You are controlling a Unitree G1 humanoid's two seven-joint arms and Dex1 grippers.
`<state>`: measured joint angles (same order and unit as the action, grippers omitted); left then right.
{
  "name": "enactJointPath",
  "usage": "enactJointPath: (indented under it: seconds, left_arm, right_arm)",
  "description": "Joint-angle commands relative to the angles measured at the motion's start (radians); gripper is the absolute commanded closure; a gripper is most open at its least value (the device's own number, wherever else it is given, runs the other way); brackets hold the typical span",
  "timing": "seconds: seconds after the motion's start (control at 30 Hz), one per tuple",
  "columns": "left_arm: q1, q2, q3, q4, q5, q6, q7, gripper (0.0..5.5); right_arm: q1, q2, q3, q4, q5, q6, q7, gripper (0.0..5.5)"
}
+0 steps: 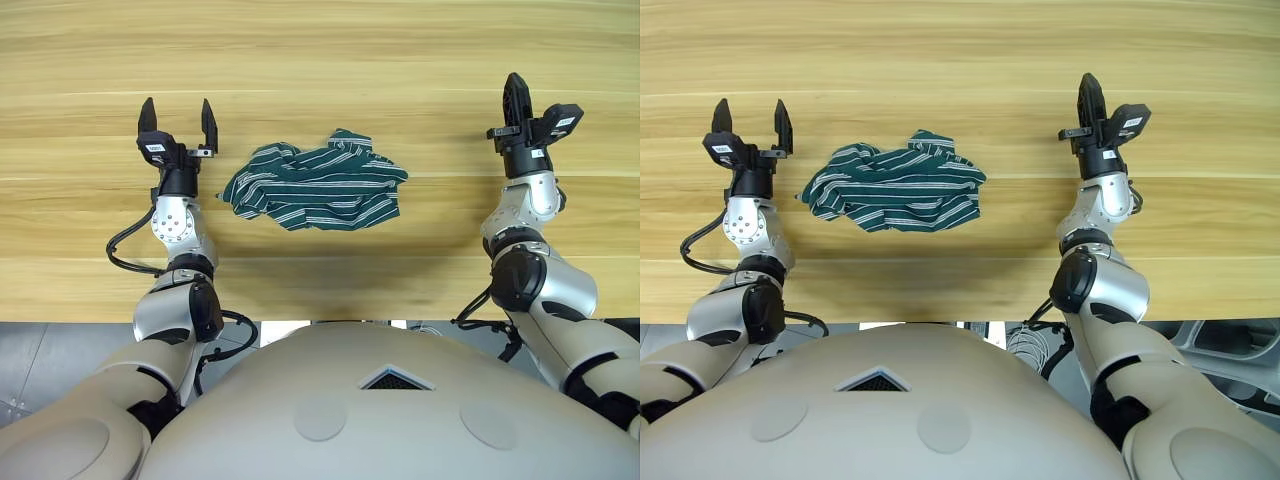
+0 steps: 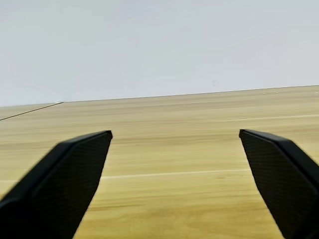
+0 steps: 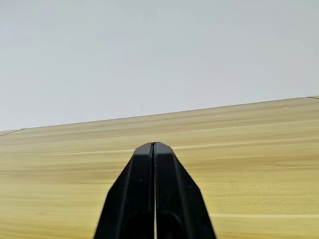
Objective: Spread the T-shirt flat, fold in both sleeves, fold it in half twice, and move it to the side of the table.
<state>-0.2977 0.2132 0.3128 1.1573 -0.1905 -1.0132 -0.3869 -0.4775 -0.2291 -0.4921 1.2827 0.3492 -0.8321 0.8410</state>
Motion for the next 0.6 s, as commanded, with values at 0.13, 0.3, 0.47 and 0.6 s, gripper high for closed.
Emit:
enactJointPath:
  seconds: [0.13, 0.3, 0.47, 0.6]
  left_arm:
    - [-0.001, 0.009, -0.004, 0.007, 0.008, 0.008, 0.005, 0.89]
    - [-0.001, 0.009, -0.003, 0.006, 0.01, 0.007, 0.009, 0.89]
    - [-0.002, 0.009, -0.003, 0.008, 0.011, 0.008, 0.012, 0.89]
    - [-0.003, 0.01, -0.003, 0.009, 0.011, 0.009, 0.011, 0.89]
  right_arm:
    - [-0.012, -0.007, -0.001, 0.004, -0.003, 0.011, -0.001, 5.48]
    - [-0.014, -0.009, -0.004, 0.004, 0.002, 0.02, 0.008, 5.29]
    - [-0.016, -0.017, -0.006, 0.005, -0.004, 0.015, -0.013, 4.43]
    - [-0.017, -0.019, -0.004, 0.005, -0.008, 0.013, -0.023, 3.67]
